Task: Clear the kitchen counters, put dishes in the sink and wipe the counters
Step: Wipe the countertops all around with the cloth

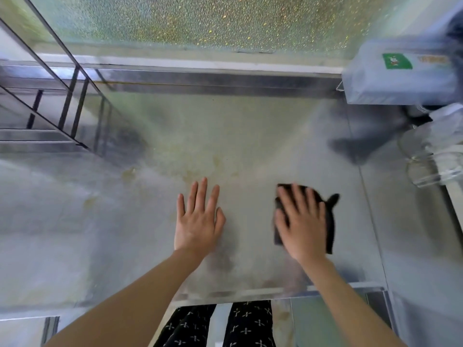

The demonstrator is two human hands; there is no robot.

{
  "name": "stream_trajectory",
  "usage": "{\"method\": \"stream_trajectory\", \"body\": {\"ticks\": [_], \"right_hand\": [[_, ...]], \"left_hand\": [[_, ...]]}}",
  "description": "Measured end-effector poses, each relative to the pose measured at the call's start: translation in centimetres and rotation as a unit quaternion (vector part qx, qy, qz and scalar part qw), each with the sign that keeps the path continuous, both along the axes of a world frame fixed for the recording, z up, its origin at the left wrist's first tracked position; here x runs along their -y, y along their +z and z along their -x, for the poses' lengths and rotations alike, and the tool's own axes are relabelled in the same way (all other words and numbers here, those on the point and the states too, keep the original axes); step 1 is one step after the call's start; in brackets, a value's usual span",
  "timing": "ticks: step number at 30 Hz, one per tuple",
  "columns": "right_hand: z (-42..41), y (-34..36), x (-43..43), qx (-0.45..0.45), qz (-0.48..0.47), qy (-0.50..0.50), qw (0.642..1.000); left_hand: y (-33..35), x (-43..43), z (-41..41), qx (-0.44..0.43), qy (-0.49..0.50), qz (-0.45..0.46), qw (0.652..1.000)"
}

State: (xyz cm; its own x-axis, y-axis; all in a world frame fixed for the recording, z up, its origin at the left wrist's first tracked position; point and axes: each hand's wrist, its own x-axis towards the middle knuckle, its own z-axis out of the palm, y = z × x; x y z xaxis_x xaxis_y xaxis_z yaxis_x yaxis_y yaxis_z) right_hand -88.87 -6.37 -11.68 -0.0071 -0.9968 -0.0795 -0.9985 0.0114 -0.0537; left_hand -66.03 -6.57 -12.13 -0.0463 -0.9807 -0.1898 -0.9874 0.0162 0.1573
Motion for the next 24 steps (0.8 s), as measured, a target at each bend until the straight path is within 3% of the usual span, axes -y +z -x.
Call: {"method": "stream_trajectory", "body": {"ticks": [2,4,9,11,13,15,17,19,20,22,24], "right_hand": [[0.9,0.1,0.6,0.007,0.009,-0.142,0.99],[-1.4,0.3,0.1,0.026,0.011,-0.197,0.98],[-6.4,0.3,-5.5,0.035,-0.02,0.079,0.996],[-4.2,0.1,-6.2,0.033,-0.026,0.116,0.992],[-1.7,0.0,-6.7,0.013,-0.025,0.062,0.998],[0.0,0.2,-6.9,0.009,-0.027,-0.063,0.998],[-0.5,0.2,-7.0,0.029,-0.019,-0.196,0.98],[-3.0,0.5,-7.3,0.047,-0.017,-0.257,0.965],[-4.4,0.7,-7.7,0.047,-0.016,-0.229,0.972],[-5.8,0.6,-9.3,0.03,-0.028,-0.078,0.996],[-4.3,0.4,-9.9,0.022,-0.043,0.064,0.997]], "left_hand": [[0.1,0.1,0.0,-0.002,-0.001,-0.007,1.0],[0.2,0.0,0.0,-0.011,-0.002,-0.013,1.0],[0.3,-0.1,0.0,-0.008,-0.005,-0.013,1.0],[0.4,-0.1,0.0,-0.015,-0.004,-0.008,1.0],[0.6,0.0,0.0,-0.027,0.0,-0.007,1.0],[0.6,-0.1,0.0,-0.03,0.003,-0.004,1.0],[0.7,-0.1,0.1,-0.03,0.003,0.0,1.0],[0.6,0.0,0.1,-0.029,0.003,-0.003,1.0],[0.7,0.0,0.1,-0.03,-0.002,-0.006,1.0],[1.1,-0.3,-0.4,-0.04,-0.026,-0.005,0.999],[1.5,-1.4,-1.8,-0.05,-0.061,0.01,0.997]]}}
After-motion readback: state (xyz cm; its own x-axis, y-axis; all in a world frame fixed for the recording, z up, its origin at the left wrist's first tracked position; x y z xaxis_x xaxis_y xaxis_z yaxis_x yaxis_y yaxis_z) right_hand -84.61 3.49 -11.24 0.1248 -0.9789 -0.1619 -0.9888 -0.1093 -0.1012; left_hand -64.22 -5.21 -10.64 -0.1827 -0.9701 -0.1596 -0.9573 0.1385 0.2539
